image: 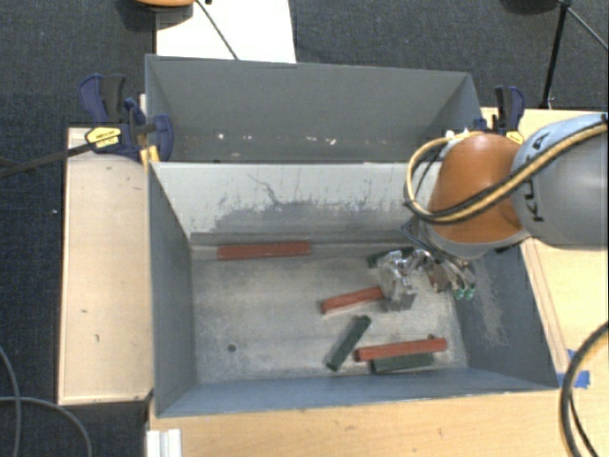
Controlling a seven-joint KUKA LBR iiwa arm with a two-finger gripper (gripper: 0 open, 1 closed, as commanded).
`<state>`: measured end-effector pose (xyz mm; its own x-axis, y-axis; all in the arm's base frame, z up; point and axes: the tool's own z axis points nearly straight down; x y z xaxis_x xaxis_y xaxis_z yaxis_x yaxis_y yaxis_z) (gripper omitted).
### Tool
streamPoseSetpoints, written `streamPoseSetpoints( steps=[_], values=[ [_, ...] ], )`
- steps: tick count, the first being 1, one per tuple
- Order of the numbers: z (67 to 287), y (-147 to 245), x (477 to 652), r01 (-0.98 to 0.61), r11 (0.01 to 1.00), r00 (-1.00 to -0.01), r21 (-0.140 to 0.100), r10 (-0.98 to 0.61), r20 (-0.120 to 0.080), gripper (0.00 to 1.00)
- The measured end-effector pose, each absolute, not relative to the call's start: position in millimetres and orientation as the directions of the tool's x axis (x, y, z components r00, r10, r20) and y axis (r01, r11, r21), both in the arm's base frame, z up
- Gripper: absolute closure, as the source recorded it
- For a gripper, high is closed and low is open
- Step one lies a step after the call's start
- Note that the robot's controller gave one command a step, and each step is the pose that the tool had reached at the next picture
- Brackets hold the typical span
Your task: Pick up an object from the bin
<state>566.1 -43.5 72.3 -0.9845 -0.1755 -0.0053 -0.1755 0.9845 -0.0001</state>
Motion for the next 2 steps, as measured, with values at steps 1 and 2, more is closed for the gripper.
streamPoseSetpoints(
  steps=[1, 2],
  values=[
    [71.7, -43.5, 565.7, -0.174, 0.985, -0.985, 0.0, -0.174, -0.004, 0.0],
    [71.7, -43.5, 565.7, -0.174, 0.985, -0.985, 0.0, -0.174, -0.004, 0.0]
  ],
)
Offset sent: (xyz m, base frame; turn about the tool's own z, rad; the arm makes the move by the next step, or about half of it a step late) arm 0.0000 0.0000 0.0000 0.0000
